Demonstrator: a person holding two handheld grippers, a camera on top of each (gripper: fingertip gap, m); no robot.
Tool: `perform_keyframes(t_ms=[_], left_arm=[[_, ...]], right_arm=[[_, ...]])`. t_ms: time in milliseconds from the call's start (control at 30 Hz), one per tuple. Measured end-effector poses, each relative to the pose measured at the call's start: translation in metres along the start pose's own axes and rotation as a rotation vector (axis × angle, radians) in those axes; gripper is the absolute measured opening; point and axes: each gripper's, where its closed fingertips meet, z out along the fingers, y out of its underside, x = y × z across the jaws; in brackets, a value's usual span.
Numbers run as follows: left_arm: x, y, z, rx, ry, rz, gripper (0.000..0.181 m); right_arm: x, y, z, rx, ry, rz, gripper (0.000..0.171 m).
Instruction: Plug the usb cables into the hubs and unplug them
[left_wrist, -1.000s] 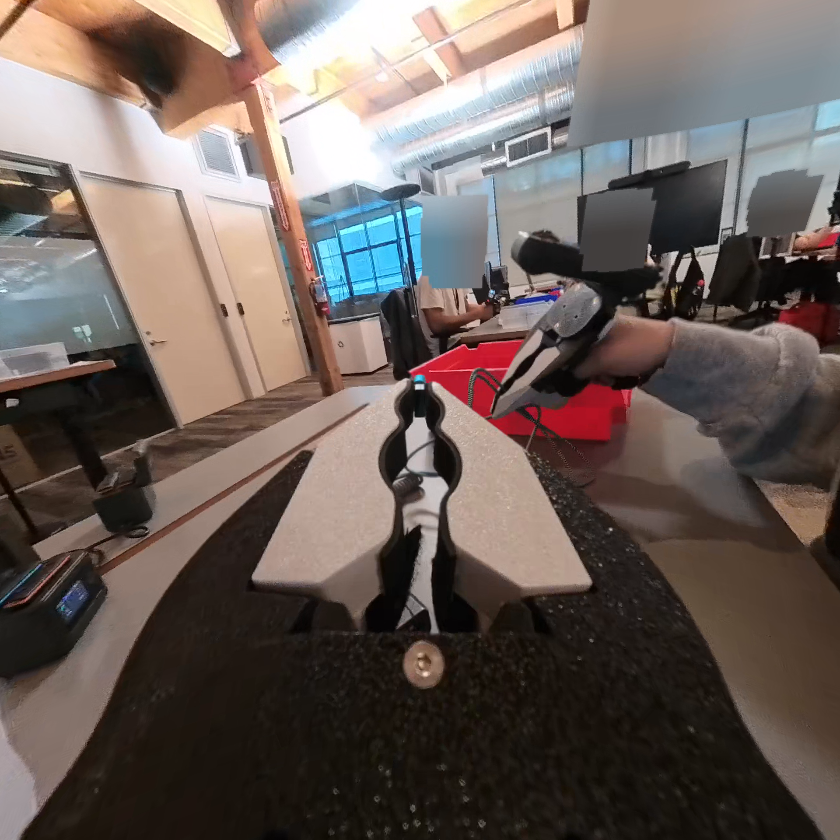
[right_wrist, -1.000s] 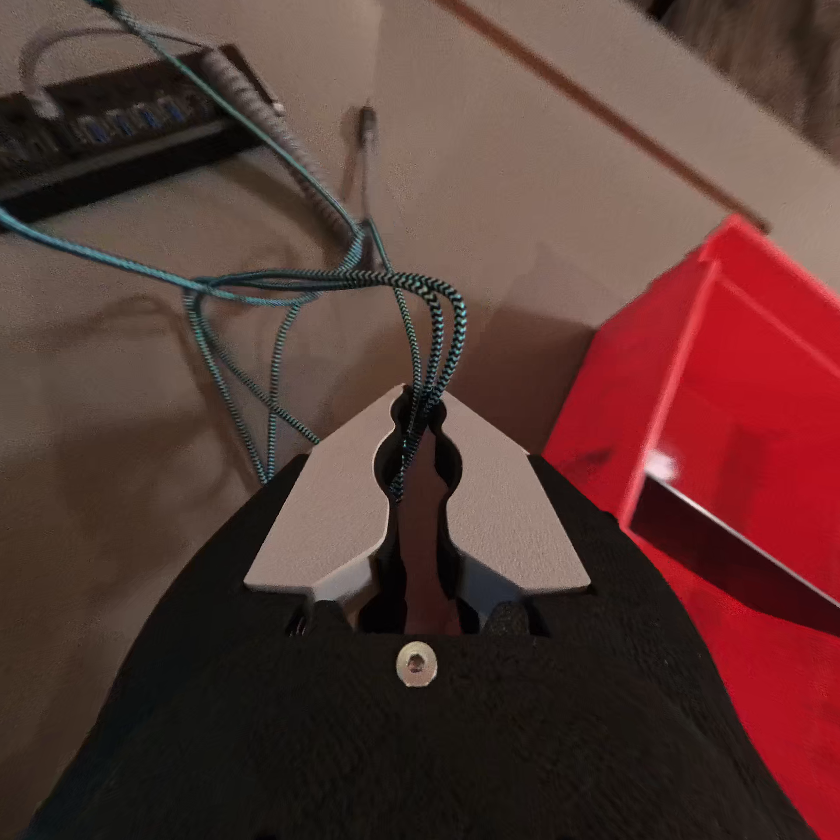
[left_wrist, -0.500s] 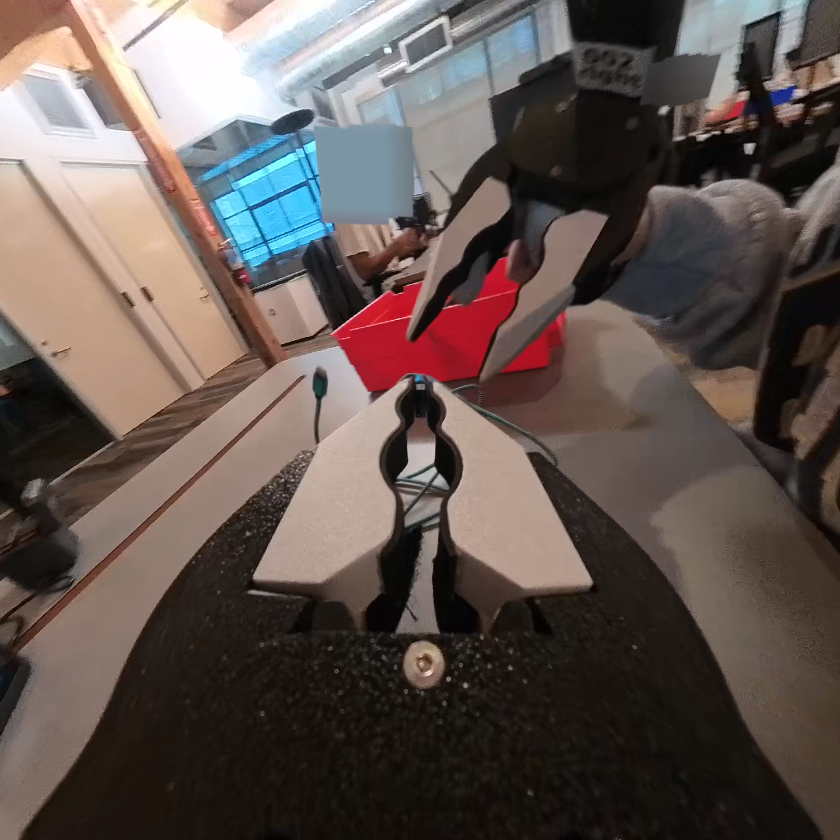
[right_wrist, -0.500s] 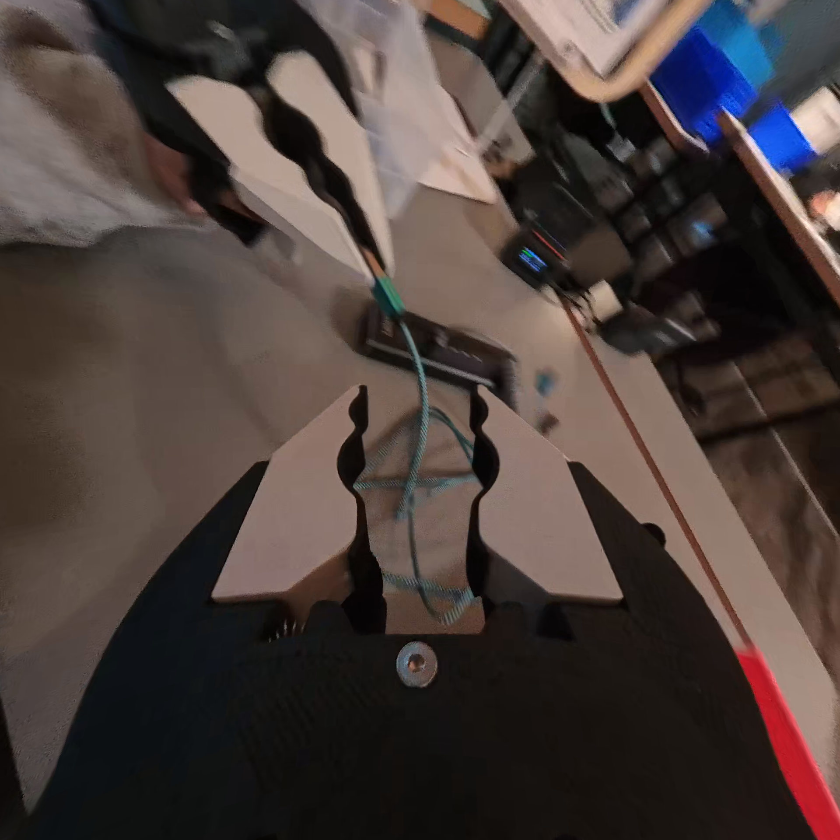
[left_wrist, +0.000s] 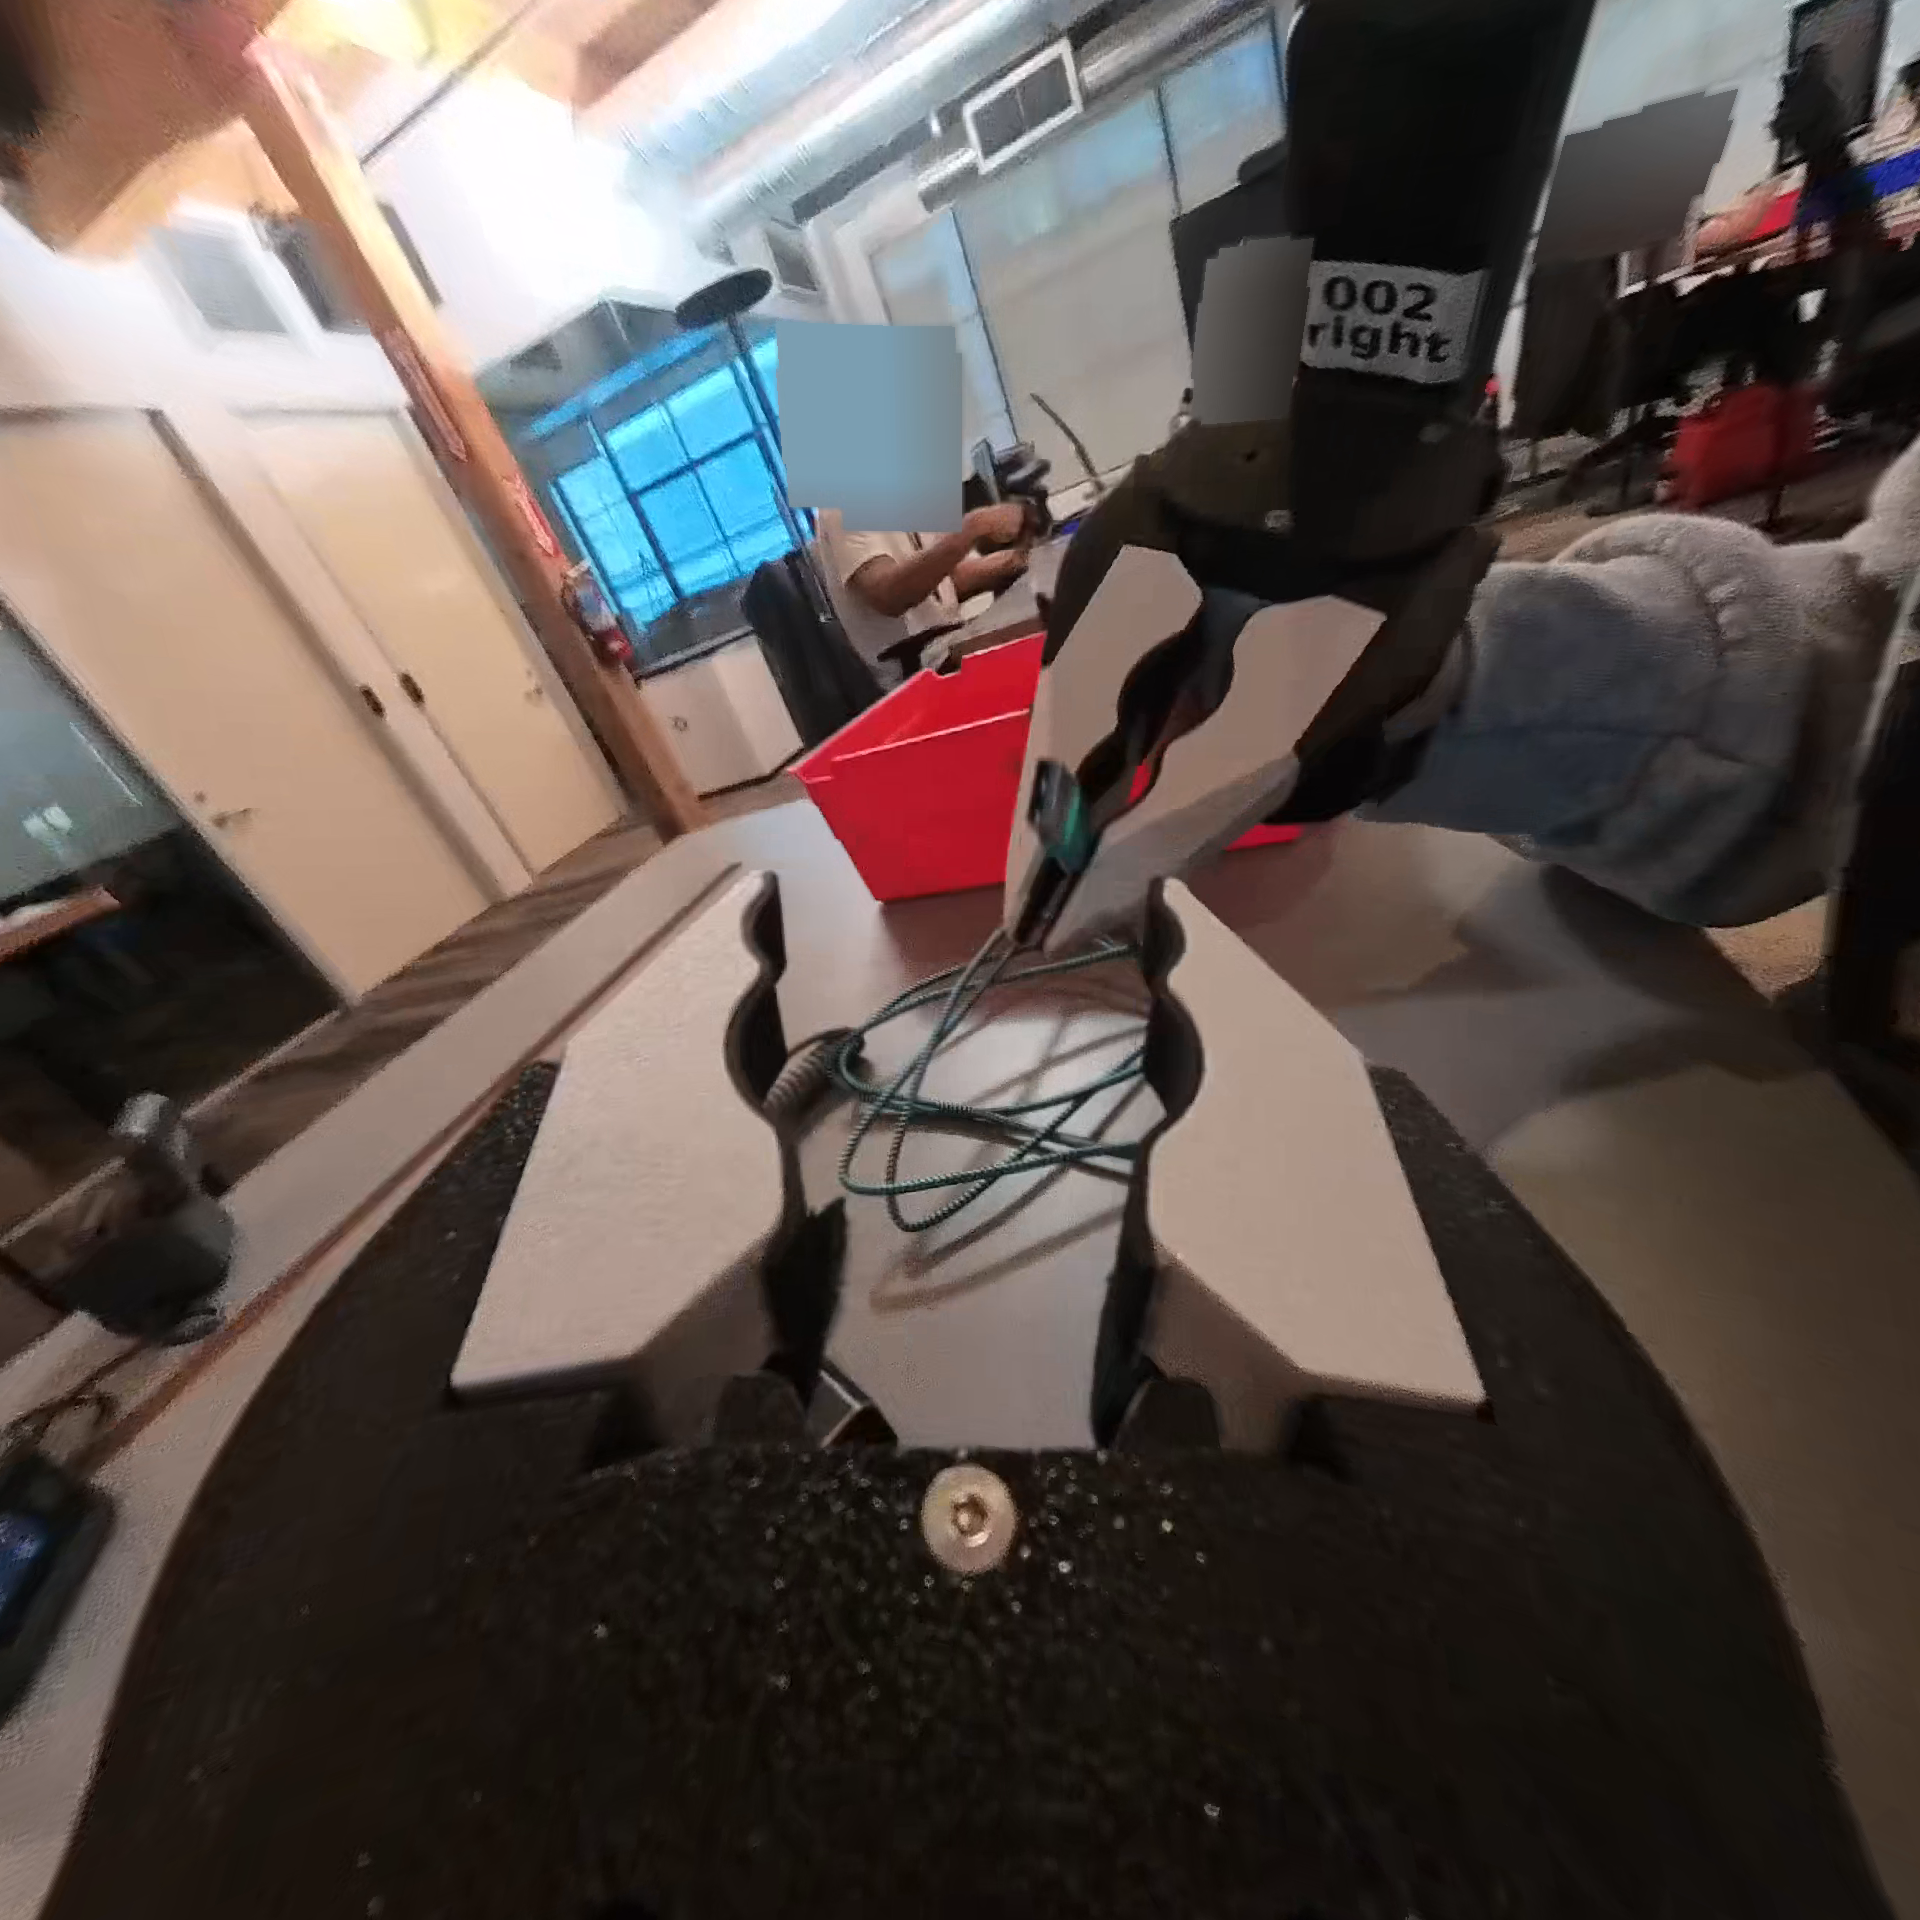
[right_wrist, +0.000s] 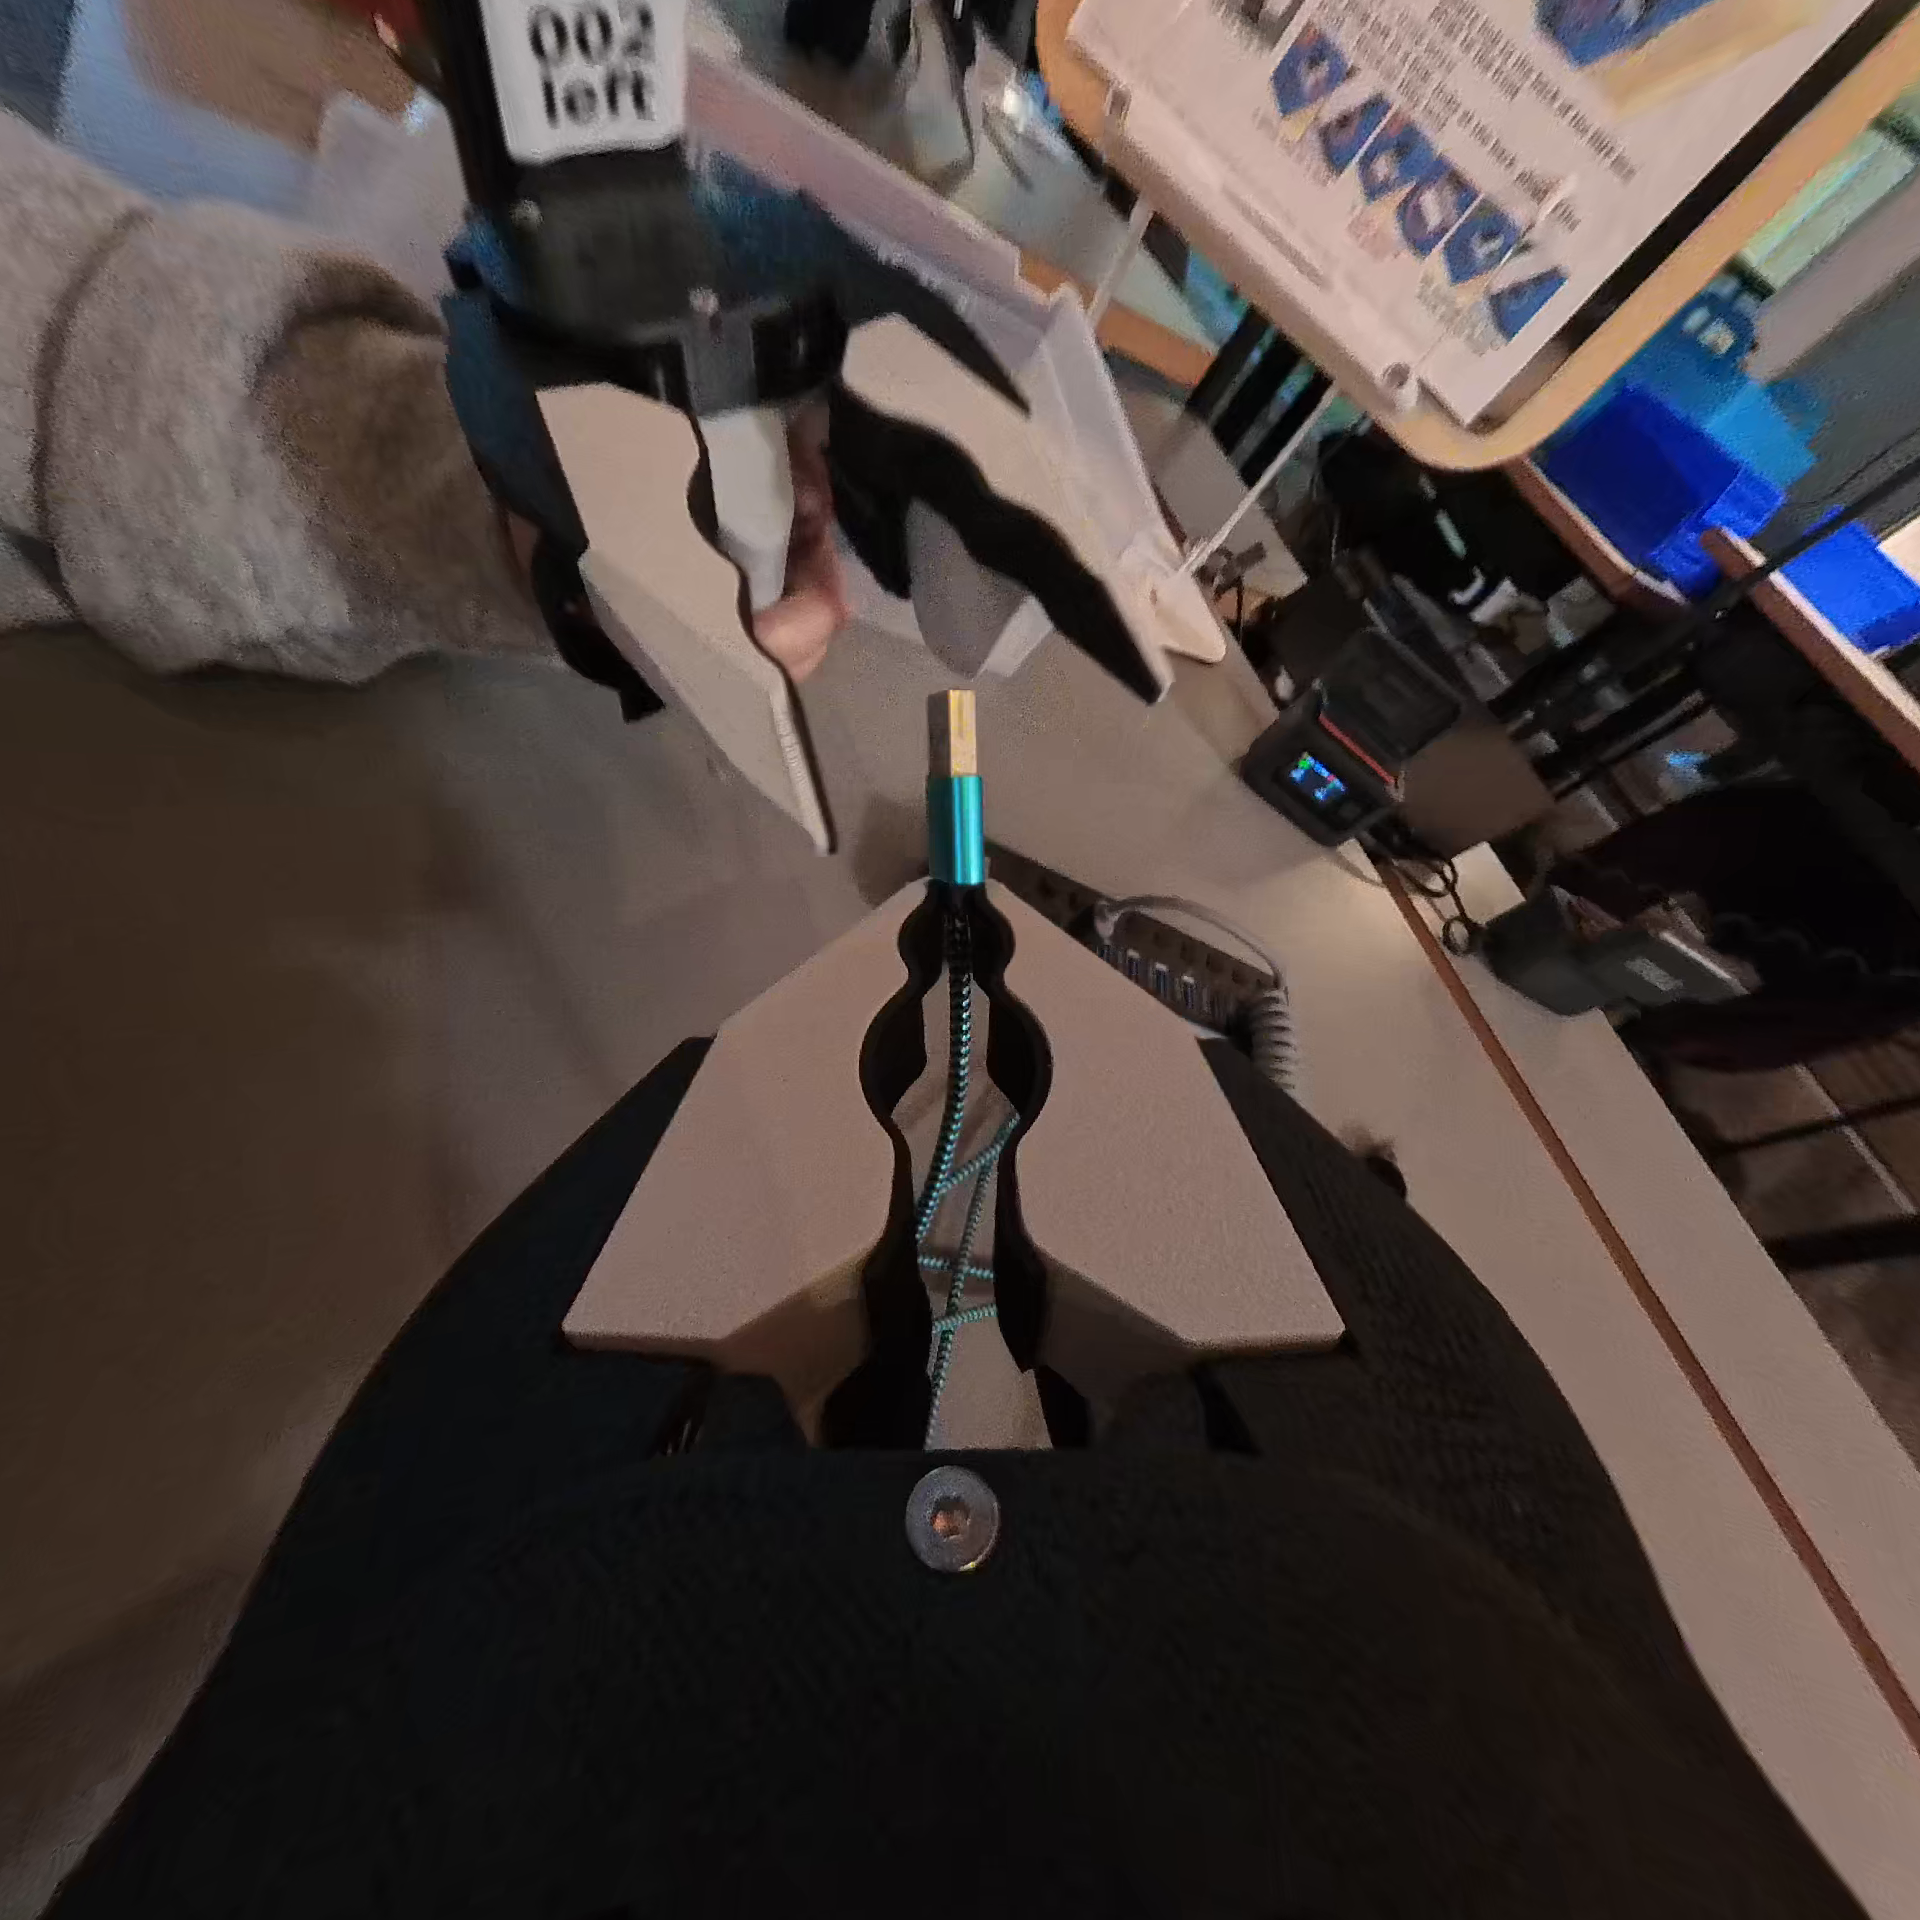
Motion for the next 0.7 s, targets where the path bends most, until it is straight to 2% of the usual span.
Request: perform_keyframes(t_ms=[100,167,267,400,533,700], left_arm=[[-0.003,0.0,-0.003,0.017,0.015,-0.062,0.063],[-0.007,0.001,-0.005,0.017,0.016,-0.102,0.064],[-0.009,-0.006,-0.009,0.054,0.012,-0.101,0.054],[-0.02,-0.007,-0.013,0.052,-0.075,-0.055,0.059],[-0.023,-0.003,-0.013,0.038,-0.084,-0.069,0.06],[-0.02,-0.001,-0.011,0.025,-0.075,-0.059,0.057]], right_arm=[[0.006,-0.002,-0.006,0.051,0.015,0.026,0.002],[0.01,0.001,-0.006,0.038,0.033,0.022,0.002],[0.01,0.003,-0.003,0.015,0.048,-0.017,0.002],[0.019,0.009,0.004,-0.061,0.165,-0.172,0.002],[0.023,0.009,0.008,-0.08,0.234,-0.284,0.002],[0.021,0.004,0.01,-0.02,0.219,-0.257,0.002]])
